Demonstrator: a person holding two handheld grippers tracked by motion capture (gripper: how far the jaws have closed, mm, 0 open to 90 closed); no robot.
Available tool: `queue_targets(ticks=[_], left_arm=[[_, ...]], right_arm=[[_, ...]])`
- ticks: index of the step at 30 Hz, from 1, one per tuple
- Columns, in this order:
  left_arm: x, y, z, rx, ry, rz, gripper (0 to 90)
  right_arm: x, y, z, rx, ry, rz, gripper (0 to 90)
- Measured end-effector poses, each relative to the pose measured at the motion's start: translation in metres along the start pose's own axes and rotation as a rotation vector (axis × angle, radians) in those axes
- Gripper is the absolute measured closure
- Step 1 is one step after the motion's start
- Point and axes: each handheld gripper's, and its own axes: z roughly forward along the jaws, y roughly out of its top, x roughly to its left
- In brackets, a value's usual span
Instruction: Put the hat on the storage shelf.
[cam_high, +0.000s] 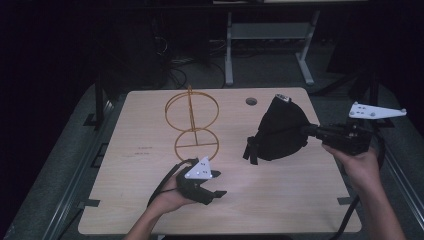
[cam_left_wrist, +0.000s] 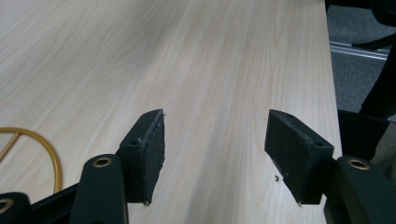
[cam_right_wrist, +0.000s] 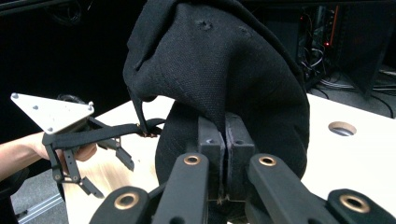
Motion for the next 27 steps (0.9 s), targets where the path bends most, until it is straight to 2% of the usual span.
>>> queue_targets(ticks=[3, 16, 27], left_arm=[[0.000, -0.002, 0.001, 0.007, -0.009, -0.018, 34.7], [0.001, -0.004, 0.000, 0.010, -0.005, -0.022, 30.3], [0.004, -0.004, -0.004, -0.003, -0.005, -0.032, 29.4]], right_arm=[[0.001, 0.012, 0.007, 0.013, 0.009, -0.016, 87.9], [0.007, 0.040, 0.025, 0.011, 0.041, -0.050, 87.8], [0.017, 0.074, 0.056, 0.045, 0.072, -0.093, 87.9]])
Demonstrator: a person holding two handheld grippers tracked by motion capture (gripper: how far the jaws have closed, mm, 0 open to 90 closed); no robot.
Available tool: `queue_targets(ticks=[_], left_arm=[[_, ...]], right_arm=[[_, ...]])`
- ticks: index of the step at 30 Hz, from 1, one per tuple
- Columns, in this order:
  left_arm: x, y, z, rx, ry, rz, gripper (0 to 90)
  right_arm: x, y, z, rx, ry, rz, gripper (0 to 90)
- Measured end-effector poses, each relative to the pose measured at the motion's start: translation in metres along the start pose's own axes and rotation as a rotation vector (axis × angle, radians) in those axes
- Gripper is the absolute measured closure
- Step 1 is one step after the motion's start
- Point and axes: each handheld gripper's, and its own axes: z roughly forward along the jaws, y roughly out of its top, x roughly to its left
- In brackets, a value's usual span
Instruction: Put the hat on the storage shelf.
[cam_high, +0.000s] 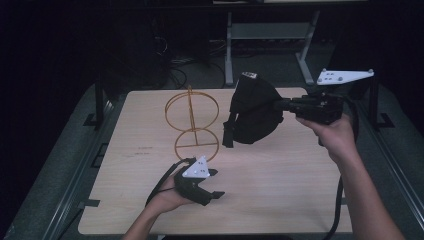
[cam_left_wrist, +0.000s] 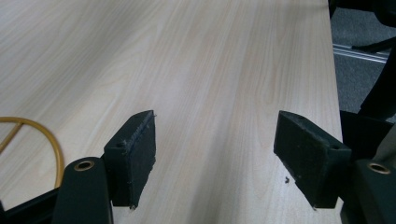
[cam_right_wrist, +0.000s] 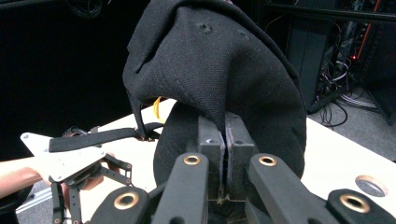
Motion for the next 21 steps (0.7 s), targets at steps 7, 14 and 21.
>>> queue_targets(ticks=[7, 14, 21], left_arm=[[0.001, -0.001, 0.000, -0.001, 0.002, -0.004, 29.5], [0.001, -0.001, 0.002, 0.007, -0.003, -0.009, 29.1], [0.003, -0.001, 0.000, 0.002, -0.001, -0.007, 29.2]], right_arm=[[0.004, 0.018, 0.017, 0.012, 0.020, -0.028, 87.8], [0.007, 0.044, 0.038, 0.035, 0.051, -0.063, 87.8], [0.009, 0.062, 0.060, 0.064, 0.073, -0.079, 87.8]])
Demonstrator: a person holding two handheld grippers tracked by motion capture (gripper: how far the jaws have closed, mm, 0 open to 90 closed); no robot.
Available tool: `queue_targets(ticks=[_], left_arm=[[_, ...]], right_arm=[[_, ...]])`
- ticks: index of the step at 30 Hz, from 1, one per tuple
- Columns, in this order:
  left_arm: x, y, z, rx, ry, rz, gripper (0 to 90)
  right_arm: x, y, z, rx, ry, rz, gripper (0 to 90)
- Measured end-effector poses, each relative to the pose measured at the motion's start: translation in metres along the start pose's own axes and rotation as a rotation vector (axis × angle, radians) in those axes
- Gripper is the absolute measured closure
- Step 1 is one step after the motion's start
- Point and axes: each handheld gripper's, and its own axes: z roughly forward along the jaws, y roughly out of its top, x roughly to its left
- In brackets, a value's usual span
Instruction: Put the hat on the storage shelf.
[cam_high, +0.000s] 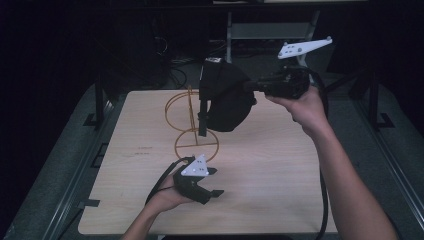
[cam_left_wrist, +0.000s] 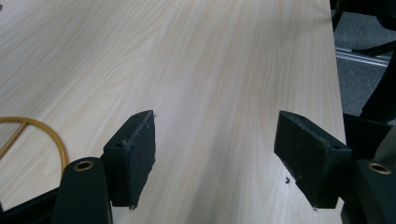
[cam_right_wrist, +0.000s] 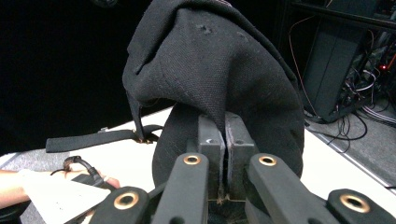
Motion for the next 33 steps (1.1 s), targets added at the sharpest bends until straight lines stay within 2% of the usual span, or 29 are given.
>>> queue_targets(ticks=[9, 21, 25, 33], left_arm=[[0.001, -0.001, -0.001, -0.011, 0.005, -0.004, 29.2], [0.003, -0.001, -0.002, -0.016, 0.006, -0.009, 29.2], [0.003, 0.000, -0.002, -0.017, 0.007, 0.003, 29.2], [0.003, -0.001, -0.002, -0.014, 0.007, -0.001, 29.2]], right_arm=[[0.000, 0.020, 0.029, 0.023, 0.028, -0.034, 87.8], [-0.001, 0.043, 0.055, 0.035, 0.050, -0.040, 87.7], [-0.002, 0.047, 0.064, 0.041, 0.059, -0.041, 87.7], [-0.004, 0.055, 0.085, 0.052, 0.075, -0.031, 87.4]])
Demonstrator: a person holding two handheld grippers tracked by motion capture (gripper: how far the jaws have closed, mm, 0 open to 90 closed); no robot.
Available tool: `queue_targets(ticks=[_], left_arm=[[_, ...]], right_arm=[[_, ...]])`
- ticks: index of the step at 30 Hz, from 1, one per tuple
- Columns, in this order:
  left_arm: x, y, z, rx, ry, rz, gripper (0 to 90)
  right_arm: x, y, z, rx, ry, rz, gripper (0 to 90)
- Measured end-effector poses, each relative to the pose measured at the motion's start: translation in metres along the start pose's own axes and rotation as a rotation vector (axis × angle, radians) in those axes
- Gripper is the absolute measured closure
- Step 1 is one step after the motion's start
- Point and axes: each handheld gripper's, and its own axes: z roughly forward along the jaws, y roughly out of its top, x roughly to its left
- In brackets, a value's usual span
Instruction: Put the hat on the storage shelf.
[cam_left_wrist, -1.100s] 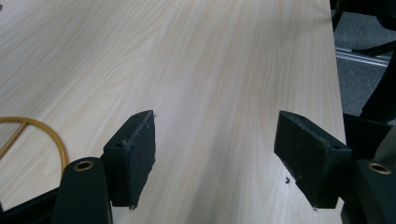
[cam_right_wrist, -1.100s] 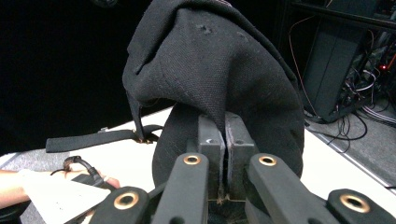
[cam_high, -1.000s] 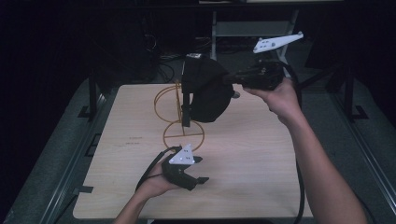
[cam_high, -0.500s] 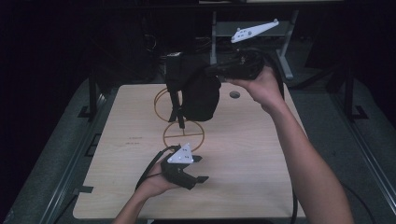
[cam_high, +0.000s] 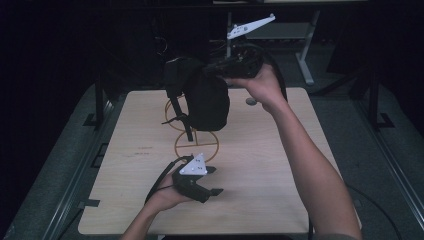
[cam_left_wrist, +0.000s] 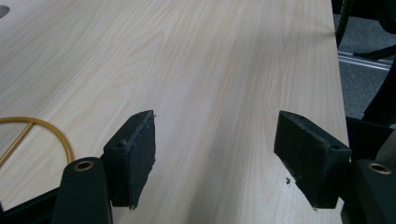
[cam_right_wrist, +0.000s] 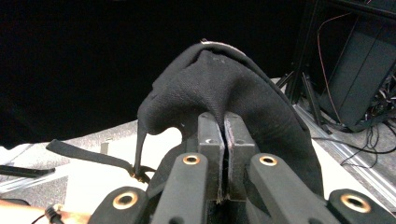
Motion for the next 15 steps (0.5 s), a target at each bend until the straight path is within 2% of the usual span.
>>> queue_targets(ticks=[3, 8, 15], left_arm=[[0.000, 0.000, 0.000, -0.002, -0.001, 0.001, 29.2], [0.000, 0.000, 0.000, -0.007, -0.003, 0.002, 29.3], [-0.001, 0.001, 0.000, 0.001, -0.003, 0.005, 29.3]], right_arm=[[-0.002, 0.001, 0.006, 0.004, 0.007, 0.005, 87.4], [-0.006, 0.001, 0.028, 0.024, 0.025, 0.026, 87.2], [-0.010, 0.000, 0.049, 0.008, 0.039, 0.053, 87.0]])
